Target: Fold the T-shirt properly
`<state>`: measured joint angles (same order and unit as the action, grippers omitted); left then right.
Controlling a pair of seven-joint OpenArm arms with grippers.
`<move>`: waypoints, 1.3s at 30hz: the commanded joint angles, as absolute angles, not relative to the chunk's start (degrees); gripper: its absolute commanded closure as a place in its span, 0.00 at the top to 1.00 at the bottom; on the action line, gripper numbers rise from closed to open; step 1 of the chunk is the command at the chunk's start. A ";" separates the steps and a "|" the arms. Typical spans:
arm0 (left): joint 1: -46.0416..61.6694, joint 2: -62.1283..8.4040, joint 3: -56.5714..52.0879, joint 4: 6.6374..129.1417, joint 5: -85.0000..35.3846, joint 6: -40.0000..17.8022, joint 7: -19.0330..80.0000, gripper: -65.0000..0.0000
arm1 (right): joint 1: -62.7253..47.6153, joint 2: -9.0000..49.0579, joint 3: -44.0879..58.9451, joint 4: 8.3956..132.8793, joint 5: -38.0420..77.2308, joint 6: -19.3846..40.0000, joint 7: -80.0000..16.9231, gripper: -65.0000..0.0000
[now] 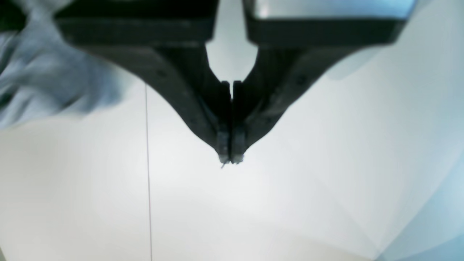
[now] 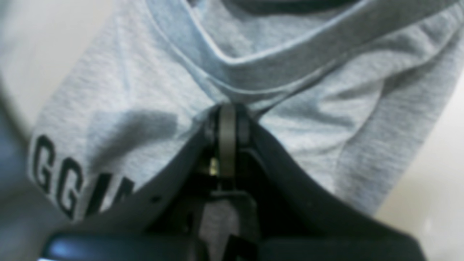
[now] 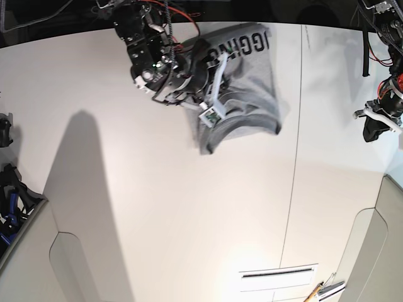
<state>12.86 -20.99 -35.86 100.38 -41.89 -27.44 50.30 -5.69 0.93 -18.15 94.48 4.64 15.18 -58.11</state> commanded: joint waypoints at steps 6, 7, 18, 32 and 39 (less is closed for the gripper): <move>12.38 -22.09 -36.12 101.30 -42.76 -27.64 49.08 0.00 | -7.14 9.45 -6.52 97.82 -1.19 13.87 -64.71 0.00; 12.36 -22.09 -36.12 101.30 -42.81 -27.64 49.06 0.00 | -7.55 10.63 -5.02 98.10 -0.89 14.72 -64.71 0.00; 12.40 -22.09 -36.12 101.30 -42.81 -27.64 48.69 0.00 | -11.84 25.76 1.87 98.26 3.05 18.52 -64.34 0.00; 12.23 -22.11 -36.14 101.30 -45.78 -27.68 48.60 0.00 | -4.95 29.93 1.89 108.75 7.20 15.73 -61.43 0.00; 14.52 -22.26 -42.02 107.53 -46.50 -29.50 51.35 0.00 | -4.62 26.74 1.91 121.27 7.05 15.22 -59.90 0.00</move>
<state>14.70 -21.10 -41.67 106.59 -46.09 -29.28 52.25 -4.93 26.06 1.52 120.44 7.51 15.27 -60.25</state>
